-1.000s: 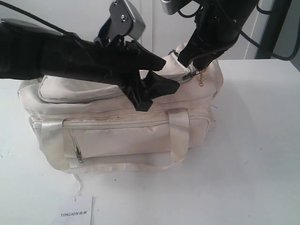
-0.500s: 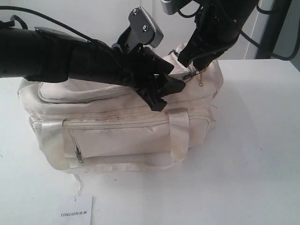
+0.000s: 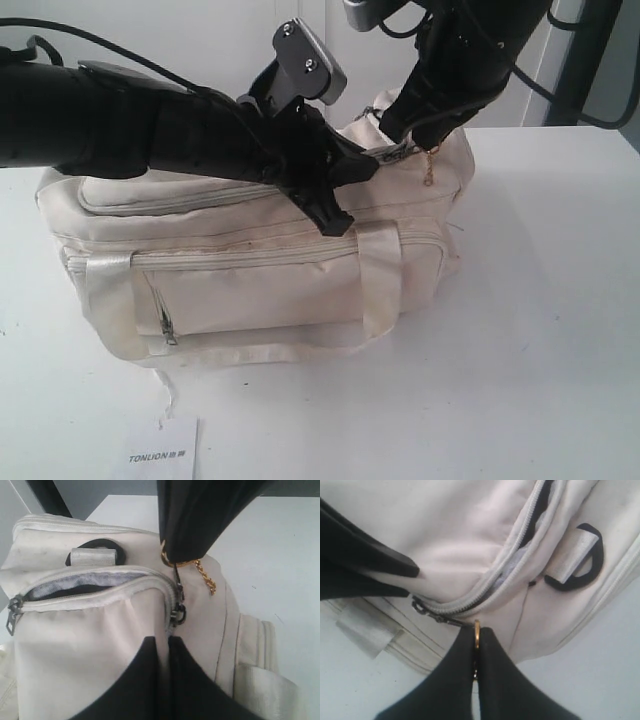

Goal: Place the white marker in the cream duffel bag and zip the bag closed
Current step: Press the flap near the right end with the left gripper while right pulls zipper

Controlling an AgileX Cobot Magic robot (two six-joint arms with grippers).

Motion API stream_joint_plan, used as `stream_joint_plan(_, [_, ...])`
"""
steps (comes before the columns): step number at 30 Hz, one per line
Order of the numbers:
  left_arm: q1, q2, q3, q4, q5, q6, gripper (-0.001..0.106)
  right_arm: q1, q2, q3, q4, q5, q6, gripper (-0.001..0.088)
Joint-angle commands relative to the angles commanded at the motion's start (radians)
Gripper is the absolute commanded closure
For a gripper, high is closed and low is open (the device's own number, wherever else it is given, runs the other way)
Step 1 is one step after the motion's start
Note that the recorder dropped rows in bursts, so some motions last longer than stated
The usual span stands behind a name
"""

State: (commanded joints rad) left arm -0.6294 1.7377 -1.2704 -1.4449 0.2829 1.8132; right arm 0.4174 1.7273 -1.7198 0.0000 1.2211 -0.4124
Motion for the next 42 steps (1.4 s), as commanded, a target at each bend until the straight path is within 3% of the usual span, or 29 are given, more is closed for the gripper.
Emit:
stream_joint_plan(16, [0.000, -0.004, 0.000, 0.016, 0.022, -0.003, 0.105, -0.006, 0.000, 0.000, -0.106, -0.035, -0.031, 0.0868])
stream_joint_plan(42, [0.000, -0.004, 0.000, 0.020, 0.035, -0.003, 0.105, -0.022, 0.010, 0.000, -0.103, -0.199, -0.031, 0.0868])
